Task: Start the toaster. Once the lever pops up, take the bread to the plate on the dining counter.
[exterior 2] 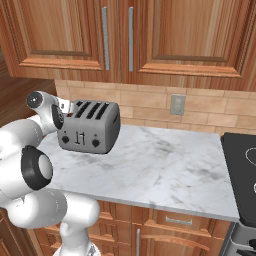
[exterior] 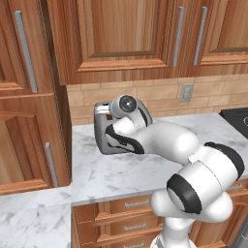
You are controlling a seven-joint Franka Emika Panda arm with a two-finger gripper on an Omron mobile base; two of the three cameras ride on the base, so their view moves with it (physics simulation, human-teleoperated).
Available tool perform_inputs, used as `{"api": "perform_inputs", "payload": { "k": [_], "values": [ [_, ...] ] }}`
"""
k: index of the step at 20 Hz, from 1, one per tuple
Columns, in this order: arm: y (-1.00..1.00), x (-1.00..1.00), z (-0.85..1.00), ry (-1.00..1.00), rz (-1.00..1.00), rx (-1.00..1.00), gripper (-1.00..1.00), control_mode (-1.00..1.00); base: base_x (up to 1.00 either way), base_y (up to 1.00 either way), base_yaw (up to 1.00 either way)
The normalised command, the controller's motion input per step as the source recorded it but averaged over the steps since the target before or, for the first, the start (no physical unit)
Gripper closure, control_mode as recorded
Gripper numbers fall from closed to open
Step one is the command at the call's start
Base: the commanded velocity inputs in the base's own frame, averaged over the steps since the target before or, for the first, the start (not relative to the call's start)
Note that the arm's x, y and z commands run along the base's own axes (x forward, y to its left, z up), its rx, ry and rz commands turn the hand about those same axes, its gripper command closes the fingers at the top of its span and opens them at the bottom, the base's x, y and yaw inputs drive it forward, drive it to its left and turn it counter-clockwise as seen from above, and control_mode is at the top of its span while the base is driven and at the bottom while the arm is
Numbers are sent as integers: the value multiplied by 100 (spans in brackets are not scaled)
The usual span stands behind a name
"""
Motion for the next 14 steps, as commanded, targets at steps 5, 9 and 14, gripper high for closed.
{"api": "perform_inputs", "payload": {
  "k": [5,9,14],
  "values": [
    [0,0,0,0,0,0,-100,-100,0,0,0],
    [0,0,0,0,0,0,-100,-100,0,0,0],
    [0,0,0,0,0,0,-100,-100,0,0,0]
  ]
}}
